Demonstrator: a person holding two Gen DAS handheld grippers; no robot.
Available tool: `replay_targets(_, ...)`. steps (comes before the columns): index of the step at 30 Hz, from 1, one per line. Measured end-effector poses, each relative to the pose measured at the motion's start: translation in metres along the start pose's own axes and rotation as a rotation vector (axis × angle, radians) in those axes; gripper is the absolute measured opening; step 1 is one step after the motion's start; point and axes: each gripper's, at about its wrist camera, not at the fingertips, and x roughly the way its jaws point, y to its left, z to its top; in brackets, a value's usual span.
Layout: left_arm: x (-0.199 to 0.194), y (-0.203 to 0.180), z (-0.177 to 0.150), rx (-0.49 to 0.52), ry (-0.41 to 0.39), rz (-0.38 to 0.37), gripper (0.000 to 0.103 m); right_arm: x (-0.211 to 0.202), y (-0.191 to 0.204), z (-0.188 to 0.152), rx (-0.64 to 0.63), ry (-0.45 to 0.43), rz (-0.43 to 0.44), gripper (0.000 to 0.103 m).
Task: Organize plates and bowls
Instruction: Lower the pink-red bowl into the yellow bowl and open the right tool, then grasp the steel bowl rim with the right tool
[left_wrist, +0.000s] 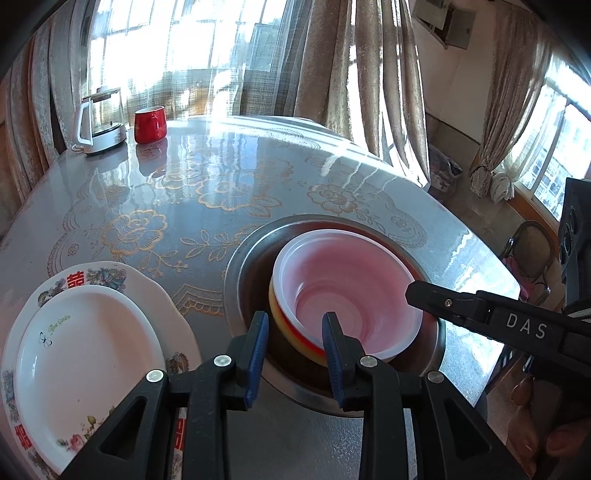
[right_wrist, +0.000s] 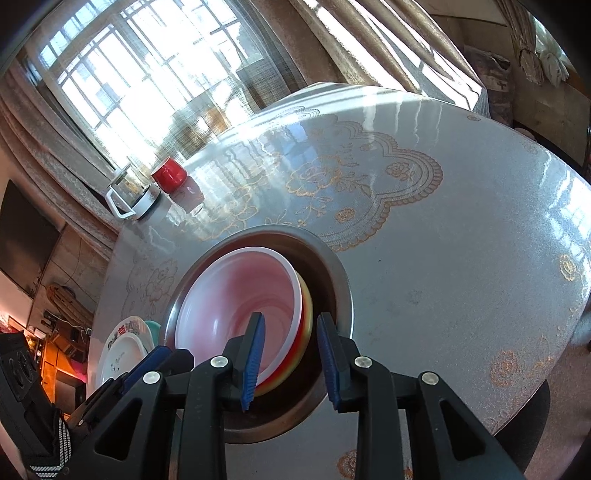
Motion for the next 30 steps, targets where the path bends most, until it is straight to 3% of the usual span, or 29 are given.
replay_targets(4,-0.007,0.000,-0.003,-0.002,-0.014,-0.010,0.035,-0.003,0.001,-0.001,-0.008,-0.008,0.003,0.029)
replay_targets(8,-0.015,0.006,-0.008,-0.020,-0.040,0.017,0.063,-0.009,0.001,-0.001,-0.015,-0.033,0.005,0.029)
replay_targets(14,-0.019,0.023,-0.020,-0.094,-0.009,0.001,0.063,-0.018,-0.011,0.000,0.012,-0.088,-0.030,0.032)
replay_targets(23,-0.024,0.018,-0.032,-0.090,-0.011,-0.028,0.061,-0.005,-0.026,-0.005,0.059,-0.042,-0.028,0.032)
replay_targets(26,-0.022,0.020,-0.033,-0.110,-0.001,-0.042,0.052,-0.002,-0.028,-0.010,0.052,-0.029,-0.030,0.032)
replay_targets(30,-0.020,0.020,-0.033,-0.113,-0.003,-0.031,0.050,0.005,-0.029,-0.014,0.043,-0.004,-0.019,0.031)
